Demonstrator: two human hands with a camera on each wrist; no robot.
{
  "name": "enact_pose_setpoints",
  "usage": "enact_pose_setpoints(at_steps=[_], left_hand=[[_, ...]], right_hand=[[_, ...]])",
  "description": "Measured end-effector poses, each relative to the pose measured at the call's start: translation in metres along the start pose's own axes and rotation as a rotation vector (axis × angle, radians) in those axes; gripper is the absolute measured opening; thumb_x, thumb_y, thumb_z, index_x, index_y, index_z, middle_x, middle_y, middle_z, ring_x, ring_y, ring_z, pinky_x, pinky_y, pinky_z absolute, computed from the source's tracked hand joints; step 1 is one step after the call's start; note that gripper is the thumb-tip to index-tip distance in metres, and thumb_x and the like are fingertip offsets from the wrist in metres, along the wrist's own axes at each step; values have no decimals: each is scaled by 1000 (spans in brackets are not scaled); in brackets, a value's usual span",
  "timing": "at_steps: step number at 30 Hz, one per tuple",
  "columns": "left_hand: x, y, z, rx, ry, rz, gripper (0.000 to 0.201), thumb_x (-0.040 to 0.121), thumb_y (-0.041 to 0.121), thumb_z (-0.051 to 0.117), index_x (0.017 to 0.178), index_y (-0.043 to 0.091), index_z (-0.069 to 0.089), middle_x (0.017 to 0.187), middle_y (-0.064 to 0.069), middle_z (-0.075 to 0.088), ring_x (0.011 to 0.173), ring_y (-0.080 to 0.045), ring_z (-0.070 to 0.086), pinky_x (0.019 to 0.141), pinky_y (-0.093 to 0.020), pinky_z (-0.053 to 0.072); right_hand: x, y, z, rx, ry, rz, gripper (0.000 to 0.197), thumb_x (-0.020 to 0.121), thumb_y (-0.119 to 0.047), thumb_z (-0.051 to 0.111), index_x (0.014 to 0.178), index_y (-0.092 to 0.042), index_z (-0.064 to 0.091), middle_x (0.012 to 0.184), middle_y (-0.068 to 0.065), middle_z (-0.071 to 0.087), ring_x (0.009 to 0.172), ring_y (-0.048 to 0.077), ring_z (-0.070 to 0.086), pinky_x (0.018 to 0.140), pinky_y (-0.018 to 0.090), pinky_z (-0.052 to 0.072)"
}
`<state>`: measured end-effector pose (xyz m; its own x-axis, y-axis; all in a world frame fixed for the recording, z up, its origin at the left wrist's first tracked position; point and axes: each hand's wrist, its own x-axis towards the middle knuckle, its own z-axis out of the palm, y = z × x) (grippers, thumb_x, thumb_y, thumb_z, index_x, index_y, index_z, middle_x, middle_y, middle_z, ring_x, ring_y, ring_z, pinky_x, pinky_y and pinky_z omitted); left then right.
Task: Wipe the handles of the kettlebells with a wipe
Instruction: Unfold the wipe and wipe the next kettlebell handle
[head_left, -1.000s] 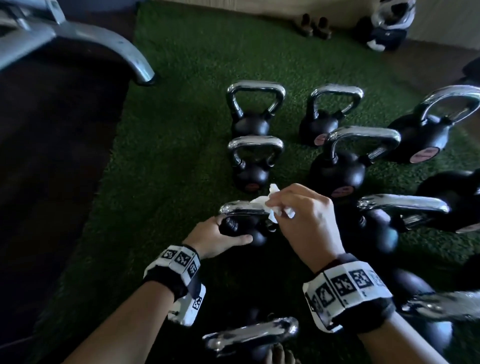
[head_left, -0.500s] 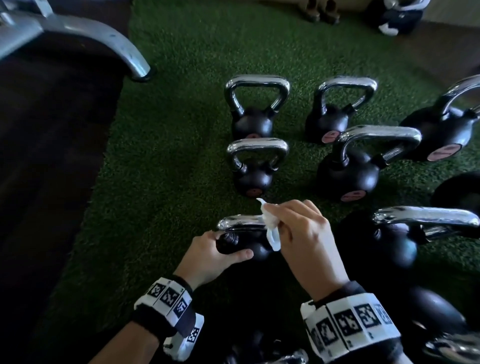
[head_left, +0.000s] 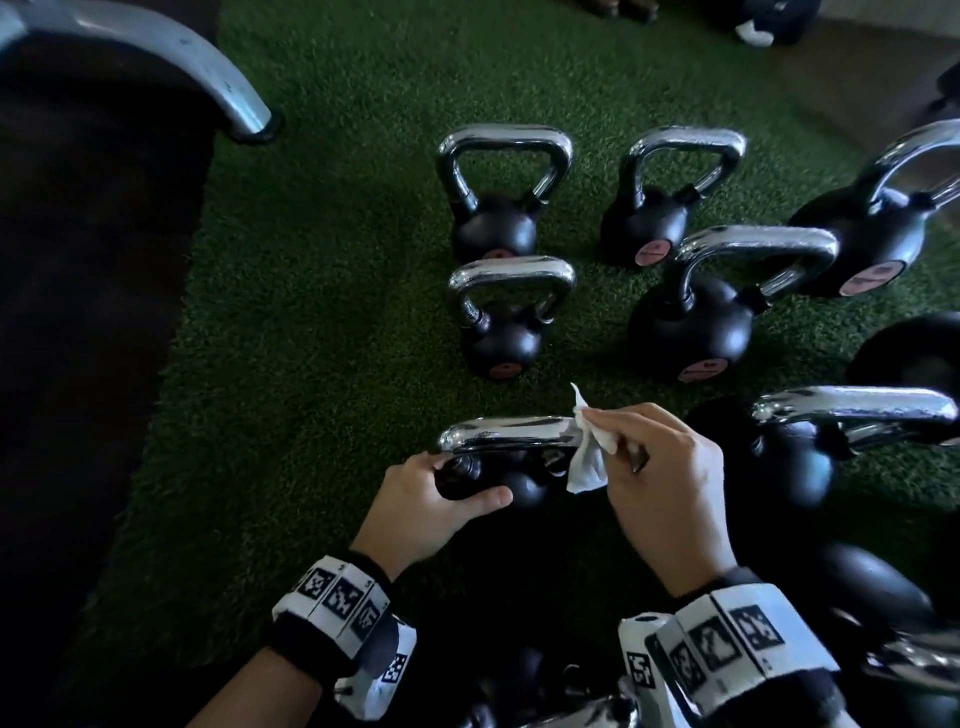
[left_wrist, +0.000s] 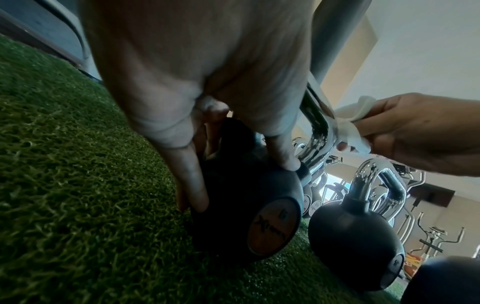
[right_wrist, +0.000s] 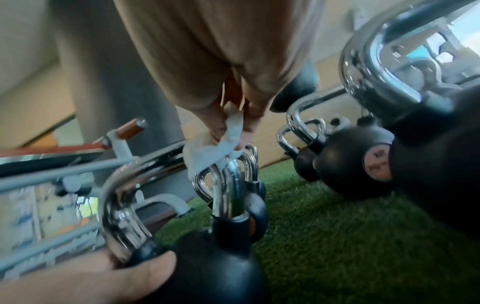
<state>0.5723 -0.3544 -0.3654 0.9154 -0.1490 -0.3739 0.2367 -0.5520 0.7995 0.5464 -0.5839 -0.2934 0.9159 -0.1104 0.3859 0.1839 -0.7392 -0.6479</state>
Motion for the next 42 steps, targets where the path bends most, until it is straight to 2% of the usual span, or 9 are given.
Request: enact_pose_setpoints(at_steps=[9,15,18,21,25,29,31,38,42], left_hand=[[4,-5,-1,44,-31,-41,66,57,81,80,106,37,77,102,17,75,104,3,66,93,-18,51],[7,-1,-12,30,-127,33,32,67,57,90,90,45,73,79,32,71,83,26,61,72,3,43],[16,-12,-31,-62,-312,72,57,71,15,91,121,33,70,117,12,76,118,-8,68,98,-23,52],[21,-2,-56,-219,-186,61,76,79,-27,63,121,37,65,128,0,71,119,-17,68,89,-23,56],[4,57,-81,-304,198,326,41,95,-2,67,126,24,70,123,7,74,115,-6,70,99,-23,55],[-25,104,-75,-480,-119,416,38,98,35,64,133,20,64,130,5,71,120,-12,67,103,-27,51],[-34,113,-65,-607,-320,310,44,98,52,56,126,19,63,104,-6,66,100,-20,63,95,-31,49],[-41,123,-49,-908,-367,90,42,94,32,55,122,6,72,110,-17,78,94,-20,77,76,-25,61],[-38,119,-52,-937,-293,69,35,87,21,65,118,8,75,115,-17,76,98,-17,76,81,-25,62]], right_hand=[[-7,30,7,68,-142,341,28,88,-10,72,95,-35,81,72,-21,74,66,-2,68,56,14,49],[-4,37,16,49,-314,390,37,90,-15,70,62,-40,67,55,-7,62,51,8,54,50,32,44],[3,34,2,-5,-338,376,30,89,-15,72,69,-37,76,65,-5,70,60,7,64,57,29,50],[8,23,-21,-47,-219,328,19,83,-15,82,86,-33,82,83,-8,72,75,3,66,65,11,46],[17,-17,-44,117,-111,266,19,83,-18,82,87,-37,82,90,-14,77,83,2,71,74,21,54],[25,-63,-42,402,-80,200,18,77,-12,86,84,-29,82,87,-10,79,81,12,76,77,38,61],[29,-73,-37,471,-92,172,16,76,-10,87,83,-24,81,83,-6,79,77,18,76,74,42,63],[37,-79,-26,282,-2,-29,16,75,-25,91,82,-25,77,81,-5,67,73,14,66,62,25,51],[35,-59,-35,307,-211,-9,48,72,-29,91,116,-35,72,88,-2,60,67,17,56,61,22,45]])
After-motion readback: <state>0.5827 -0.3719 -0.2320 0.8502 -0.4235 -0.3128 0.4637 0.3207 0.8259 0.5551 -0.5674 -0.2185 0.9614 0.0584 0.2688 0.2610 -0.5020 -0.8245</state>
